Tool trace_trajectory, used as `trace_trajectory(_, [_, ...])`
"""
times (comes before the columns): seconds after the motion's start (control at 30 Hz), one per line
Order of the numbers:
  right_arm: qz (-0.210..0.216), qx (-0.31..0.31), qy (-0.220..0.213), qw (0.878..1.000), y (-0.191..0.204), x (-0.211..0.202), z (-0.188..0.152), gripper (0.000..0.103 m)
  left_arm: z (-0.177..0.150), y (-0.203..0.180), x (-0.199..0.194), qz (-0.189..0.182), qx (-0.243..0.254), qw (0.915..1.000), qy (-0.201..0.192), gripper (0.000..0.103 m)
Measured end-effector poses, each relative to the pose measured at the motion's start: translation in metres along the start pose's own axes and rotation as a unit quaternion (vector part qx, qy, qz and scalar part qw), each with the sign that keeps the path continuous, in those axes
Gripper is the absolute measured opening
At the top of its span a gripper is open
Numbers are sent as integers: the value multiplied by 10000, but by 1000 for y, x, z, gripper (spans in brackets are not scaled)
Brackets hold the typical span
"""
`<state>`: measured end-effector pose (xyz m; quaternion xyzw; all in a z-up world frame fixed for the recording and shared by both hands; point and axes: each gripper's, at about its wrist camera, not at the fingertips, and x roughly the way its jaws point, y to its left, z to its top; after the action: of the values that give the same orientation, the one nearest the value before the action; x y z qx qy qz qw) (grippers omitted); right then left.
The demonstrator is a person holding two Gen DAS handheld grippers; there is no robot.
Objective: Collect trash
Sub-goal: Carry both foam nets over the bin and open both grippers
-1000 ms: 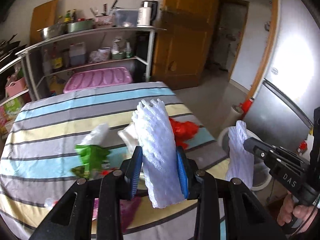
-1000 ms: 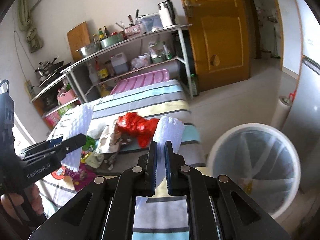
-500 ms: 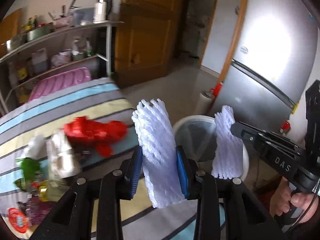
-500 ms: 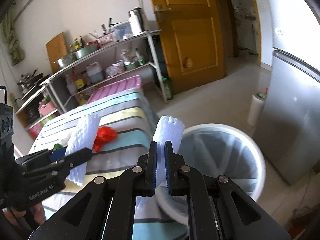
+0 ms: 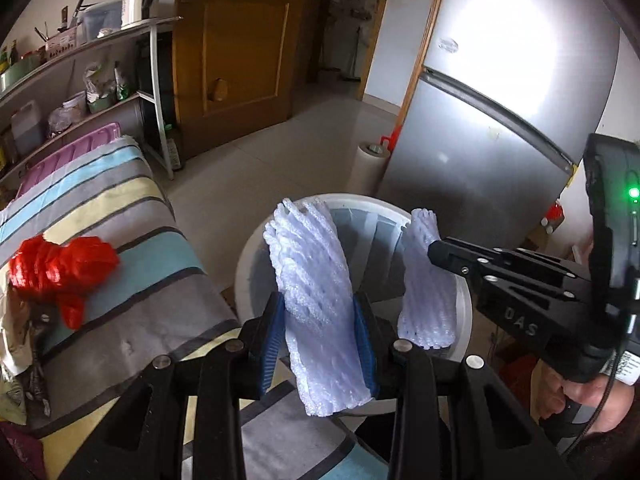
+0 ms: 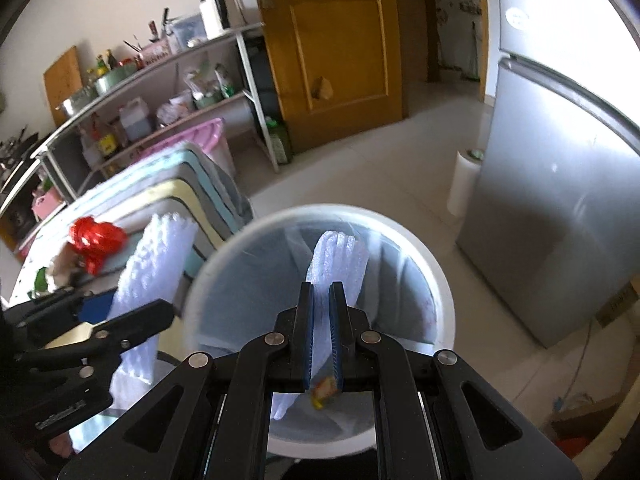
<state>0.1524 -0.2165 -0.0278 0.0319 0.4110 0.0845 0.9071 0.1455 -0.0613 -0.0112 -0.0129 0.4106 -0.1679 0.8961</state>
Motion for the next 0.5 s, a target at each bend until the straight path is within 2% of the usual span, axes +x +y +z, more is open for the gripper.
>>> trace_trajectory(0.27, [-209, 14, 249, 9995, -13, 20, -6, 8, -2, -2, 10, 10, -53, 9999, 138, 40])
trace_trajectory(0.3, [-220, 13, 258, 9994, -13, 20, -7, 9, -1, 0, 10, -9, -74, 9999, 137, 42])
trace_trajectory(0.33, [-238, 12, 266, 9994, -13, 20, -8, 9, -1, 1, 11, -2, -89, 9999, 132, 50])
trace_trajectory(0.37, [-265, 10, 274, 9993, -12, 21, -8, 11, 0, 1, 10, 20, -99, 9999, 123, 56])
trace_trajectory(0.43, [-292, 22, 274, 9992, -12, 21, -8, 14, 0, 2, 10, 35, -99, 9999, 98, 59])
trace_trajectory(0.5, [-284, 49, 259, 9992, -12, 20, -8, 25, 0, 3, 9, 38, -123, 9999, 88, 59])
